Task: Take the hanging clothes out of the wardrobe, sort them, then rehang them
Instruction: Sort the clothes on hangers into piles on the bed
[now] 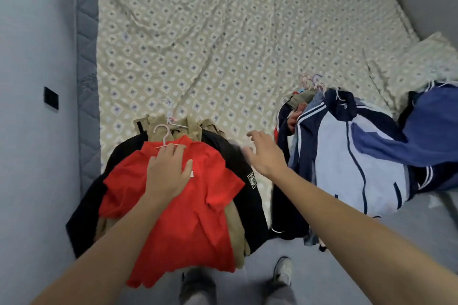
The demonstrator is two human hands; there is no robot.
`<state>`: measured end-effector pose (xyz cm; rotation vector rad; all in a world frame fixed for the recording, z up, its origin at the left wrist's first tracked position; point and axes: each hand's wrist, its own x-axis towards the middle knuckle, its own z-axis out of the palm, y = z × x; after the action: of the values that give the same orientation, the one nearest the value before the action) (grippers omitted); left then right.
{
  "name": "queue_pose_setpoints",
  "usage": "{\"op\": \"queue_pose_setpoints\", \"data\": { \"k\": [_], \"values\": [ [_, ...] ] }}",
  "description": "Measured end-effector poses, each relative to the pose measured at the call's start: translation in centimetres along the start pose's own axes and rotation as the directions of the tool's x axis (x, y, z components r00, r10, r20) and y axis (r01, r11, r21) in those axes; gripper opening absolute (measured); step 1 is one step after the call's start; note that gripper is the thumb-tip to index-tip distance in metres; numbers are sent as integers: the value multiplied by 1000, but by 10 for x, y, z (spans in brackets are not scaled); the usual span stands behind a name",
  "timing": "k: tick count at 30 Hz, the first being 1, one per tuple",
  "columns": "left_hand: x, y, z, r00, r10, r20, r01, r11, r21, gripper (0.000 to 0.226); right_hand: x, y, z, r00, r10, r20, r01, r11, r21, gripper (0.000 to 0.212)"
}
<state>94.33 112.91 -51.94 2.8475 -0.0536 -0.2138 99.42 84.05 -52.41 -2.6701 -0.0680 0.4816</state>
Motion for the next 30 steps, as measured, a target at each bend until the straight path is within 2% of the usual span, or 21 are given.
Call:
{"op": "queue_pose_setpoints", "data": {
  "k": [5, 9, 14, 17, 21, 26, 30],
  "values": [
    [35, 119, 17, 997, 59, 46, -60, 998, 23, 56, -2, 102, -55, 995, -38, -91, 38, 999, -9, 46],
    [77, 227, 52, 996, 71, 59, -73, 997, 23, 66, 15, 214, -105, 987, -19, -156, 26, 999, 40, 40],
    [140, 370, 119, 991, 31, 128, -24, 998, -52, 70, 52, 383, -158, 992, 38, -118, -36, 999, 15, 45],
    [183, 433, 159, 985, 12, 174, 5, 995, -100, 62, 81, 474, -190, 994, 69, -83, -70, 998, -10, 43],
    [239, 474, 206, 964, -61, 258, 77, 996, -53, 62, 126, 562, -209, 997, 77, 2, -76, 995, -69, 47],
    [281, 475, 246, 930, -174, 325, 183, 983, 1, 62, 173, 606, -196, 995, 50, 92, -45, 998, -51, 55],
    [291, 477, 264, 936, -198, 290, 199, 980, 28, 53, 200, 616, -175, 989, 18, 149, -17, 1000, -8, 55]
  ]
}}
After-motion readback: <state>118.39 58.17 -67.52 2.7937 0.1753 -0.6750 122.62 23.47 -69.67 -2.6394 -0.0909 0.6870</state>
